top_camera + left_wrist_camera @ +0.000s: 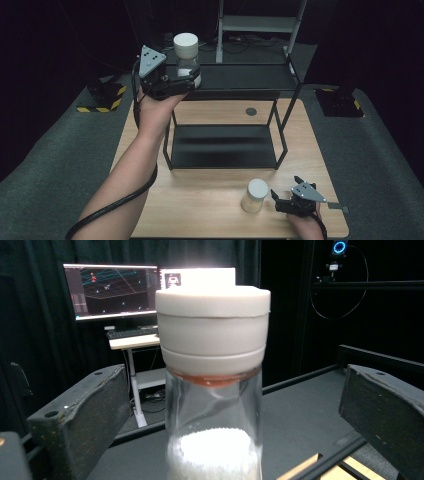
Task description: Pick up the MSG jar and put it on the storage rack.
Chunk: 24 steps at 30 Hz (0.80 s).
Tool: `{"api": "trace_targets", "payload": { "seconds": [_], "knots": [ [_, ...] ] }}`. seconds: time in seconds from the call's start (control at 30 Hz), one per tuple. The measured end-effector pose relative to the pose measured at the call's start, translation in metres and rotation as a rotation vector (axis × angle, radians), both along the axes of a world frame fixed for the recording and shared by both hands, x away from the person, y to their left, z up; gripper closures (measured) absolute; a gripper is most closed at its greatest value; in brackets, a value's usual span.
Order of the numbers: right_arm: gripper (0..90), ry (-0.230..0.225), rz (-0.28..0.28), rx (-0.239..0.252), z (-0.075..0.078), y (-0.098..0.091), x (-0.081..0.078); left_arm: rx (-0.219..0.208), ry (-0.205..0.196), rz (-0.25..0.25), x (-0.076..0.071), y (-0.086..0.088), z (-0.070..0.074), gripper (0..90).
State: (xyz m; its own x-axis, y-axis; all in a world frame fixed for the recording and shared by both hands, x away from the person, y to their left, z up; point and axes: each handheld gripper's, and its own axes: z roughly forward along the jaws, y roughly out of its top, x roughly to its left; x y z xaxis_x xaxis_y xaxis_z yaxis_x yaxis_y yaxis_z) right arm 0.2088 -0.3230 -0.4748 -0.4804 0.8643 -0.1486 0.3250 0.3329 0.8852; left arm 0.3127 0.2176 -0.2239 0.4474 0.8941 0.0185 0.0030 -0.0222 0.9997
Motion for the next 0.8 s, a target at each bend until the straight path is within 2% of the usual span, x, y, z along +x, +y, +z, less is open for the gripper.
{"api": "trace_targets", "payload": {
  "seconds": [0.53, 0.8],
  "knots": [
    [0.2, -0.002, 0.002, -0.010, 0.000, 0.001, 0.000, 0.016, 0.002, -0.005, -0.038, 0.015, -0.011, 0.4],
    [0.2, -0.004, 0.000, -0.014, 0.000, 0.002, -0.001, 0.030, 0.010, 0.003, -0.052, 0.020, -0.021, 0.4]
  ]
}}
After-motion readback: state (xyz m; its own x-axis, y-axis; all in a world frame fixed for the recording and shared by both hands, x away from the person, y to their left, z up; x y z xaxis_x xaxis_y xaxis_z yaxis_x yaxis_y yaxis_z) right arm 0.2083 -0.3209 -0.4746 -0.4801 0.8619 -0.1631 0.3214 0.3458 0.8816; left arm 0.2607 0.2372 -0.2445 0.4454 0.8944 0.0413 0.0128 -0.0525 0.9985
